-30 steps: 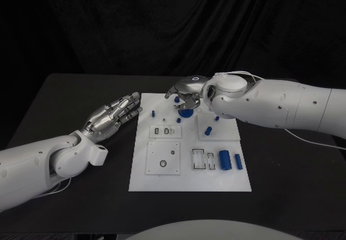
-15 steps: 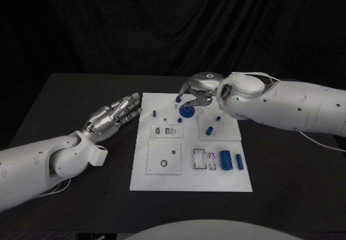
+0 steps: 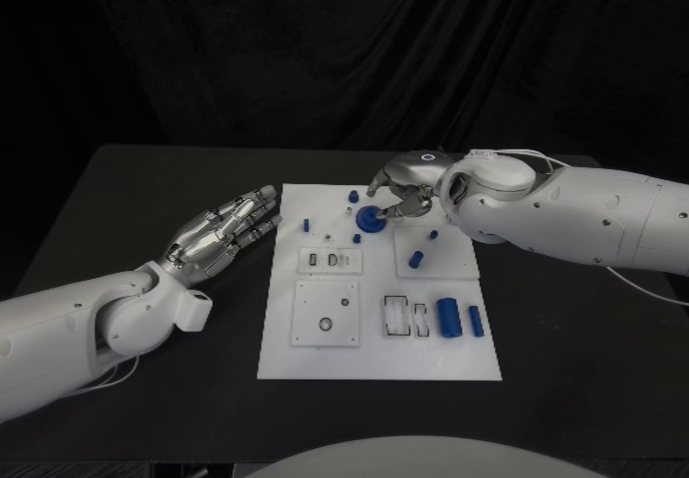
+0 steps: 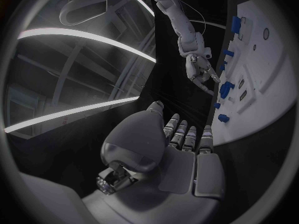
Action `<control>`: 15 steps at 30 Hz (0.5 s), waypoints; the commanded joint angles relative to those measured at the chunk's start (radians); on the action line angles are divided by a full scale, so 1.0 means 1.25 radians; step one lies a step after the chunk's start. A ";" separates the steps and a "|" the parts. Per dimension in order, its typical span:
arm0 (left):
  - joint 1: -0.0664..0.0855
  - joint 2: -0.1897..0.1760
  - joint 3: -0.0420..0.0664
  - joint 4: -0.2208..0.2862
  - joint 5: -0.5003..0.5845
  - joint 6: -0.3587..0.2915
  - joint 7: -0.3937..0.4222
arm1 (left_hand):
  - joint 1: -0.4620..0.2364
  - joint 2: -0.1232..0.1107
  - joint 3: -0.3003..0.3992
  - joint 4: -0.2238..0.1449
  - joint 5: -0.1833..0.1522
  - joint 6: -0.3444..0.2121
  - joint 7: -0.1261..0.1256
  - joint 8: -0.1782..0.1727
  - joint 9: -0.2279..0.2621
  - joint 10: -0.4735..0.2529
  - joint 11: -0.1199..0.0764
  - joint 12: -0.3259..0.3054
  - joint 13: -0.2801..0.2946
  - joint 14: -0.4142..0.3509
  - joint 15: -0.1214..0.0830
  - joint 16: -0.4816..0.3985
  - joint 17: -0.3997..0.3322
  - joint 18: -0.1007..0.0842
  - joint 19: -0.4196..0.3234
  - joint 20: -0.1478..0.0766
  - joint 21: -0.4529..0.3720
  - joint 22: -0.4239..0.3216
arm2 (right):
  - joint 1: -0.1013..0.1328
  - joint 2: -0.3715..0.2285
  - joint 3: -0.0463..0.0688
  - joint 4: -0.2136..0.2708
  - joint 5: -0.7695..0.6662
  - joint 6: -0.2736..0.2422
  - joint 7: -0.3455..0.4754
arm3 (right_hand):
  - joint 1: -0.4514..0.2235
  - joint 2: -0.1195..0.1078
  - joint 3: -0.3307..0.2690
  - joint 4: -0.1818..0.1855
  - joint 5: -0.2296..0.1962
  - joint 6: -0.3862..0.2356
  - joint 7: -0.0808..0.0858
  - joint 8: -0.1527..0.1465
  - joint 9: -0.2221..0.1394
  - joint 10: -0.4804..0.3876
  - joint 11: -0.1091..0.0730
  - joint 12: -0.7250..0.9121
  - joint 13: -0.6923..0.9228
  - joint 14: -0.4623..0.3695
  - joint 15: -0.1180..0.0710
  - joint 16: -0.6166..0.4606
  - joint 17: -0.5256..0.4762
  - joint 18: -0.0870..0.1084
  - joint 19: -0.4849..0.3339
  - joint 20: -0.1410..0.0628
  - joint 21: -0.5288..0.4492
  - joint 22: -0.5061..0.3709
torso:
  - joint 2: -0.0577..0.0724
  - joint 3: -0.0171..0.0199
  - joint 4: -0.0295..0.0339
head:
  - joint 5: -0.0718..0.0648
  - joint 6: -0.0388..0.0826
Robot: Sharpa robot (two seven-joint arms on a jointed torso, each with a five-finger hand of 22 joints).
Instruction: Assemble the parts on the task board
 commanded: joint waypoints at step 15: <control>-0.004 0.003 0.001 -0.001 0.001 0.012 0.060 | 0.007 -0.002 0.007 -0.001 0.003 -0.002 0.001 0.003 0.001 -0.001 0.002 -0.003 -0.001 0.001 0.007 -0.005 -0.001 0.004 0.000 0.004 -0.003 -0.001 | -0.026 0.021 0.001 -0.027 -0.005 0.029 -0.029 | -0.001 0.000 -0.008 -0.005 -0.010 -0.007 0.002 -0.007 -0.002 -0.006 0.002 -0.006 0.110 -0.001 0.006 -0.005 0.024 0.008 -0.006 0.002 -0.008 0.046 | 0.000 -0.0011 0.0009 | -0.001 -0.005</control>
